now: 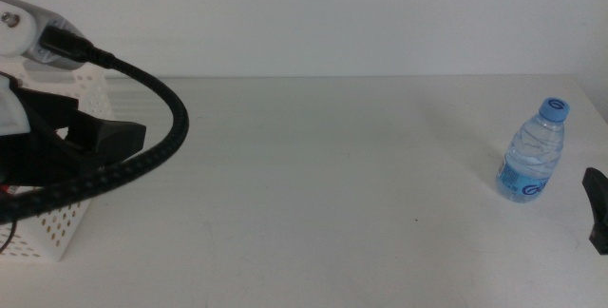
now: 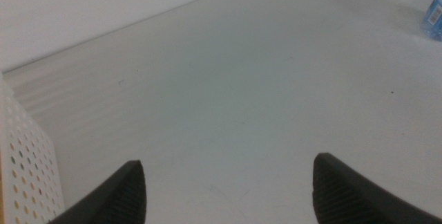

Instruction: Use arms to grab the bottles and put them into the dustbin to the left of the table.

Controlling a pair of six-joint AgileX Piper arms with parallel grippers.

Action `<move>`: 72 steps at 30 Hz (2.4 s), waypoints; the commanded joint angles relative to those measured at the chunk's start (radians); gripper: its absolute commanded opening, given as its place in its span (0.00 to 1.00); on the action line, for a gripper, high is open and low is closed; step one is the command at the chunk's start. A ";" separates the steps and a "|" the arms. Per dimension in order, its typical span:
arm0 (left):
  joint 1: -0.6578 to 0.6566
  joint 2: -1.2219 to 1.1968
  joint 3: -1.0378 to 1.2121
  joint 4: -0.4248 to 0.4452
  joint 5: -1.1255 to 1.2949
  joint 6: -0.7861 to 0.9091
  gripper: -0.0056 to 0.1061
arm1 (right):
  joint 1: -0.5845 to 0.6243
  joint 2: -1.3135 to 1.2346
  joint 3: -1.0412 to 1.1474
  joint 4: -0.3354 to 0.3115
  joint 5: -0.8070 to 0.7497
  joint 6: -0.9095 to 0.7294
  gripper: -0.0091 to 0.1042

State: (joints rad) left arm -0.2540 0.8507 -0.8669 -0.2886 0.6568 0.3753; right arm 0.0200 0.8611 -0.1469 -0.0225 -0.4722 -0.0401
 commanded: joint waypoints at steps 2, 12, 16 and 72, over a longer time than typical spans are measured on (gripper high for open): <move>-0.003 -0.011 -0.027 -0.024 -0.070 -0.012 0.71 | -0.004 0.088 -0.022 -0.011 -0.198 -0.002 0.64; -0.003 -0.011 -0.027 -0.024 -0.070 -0.012 0.71 | -0.004 0.398 -0.022 -0.007 -0.514 -0.002 0.69; -0.003 -0.011 -0.027 -0.024 -0.070 -0.012 0.71 | -0.004 0.508 -0.023 -0.006 -0.625 -0.002 0.80; -0.003 -0.011 -0.027 -0.024 -0.070 -0.012 0.71 | 0.161 0.830 -0.475 -0.215 -0.445 0.128 0.08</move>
State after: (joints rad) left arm -0.2540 0.8507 -0.8669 -0.2886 0.6568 0.3753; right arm 0.1555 1.7704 -0.5698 -0.2179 -0.8504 0.0793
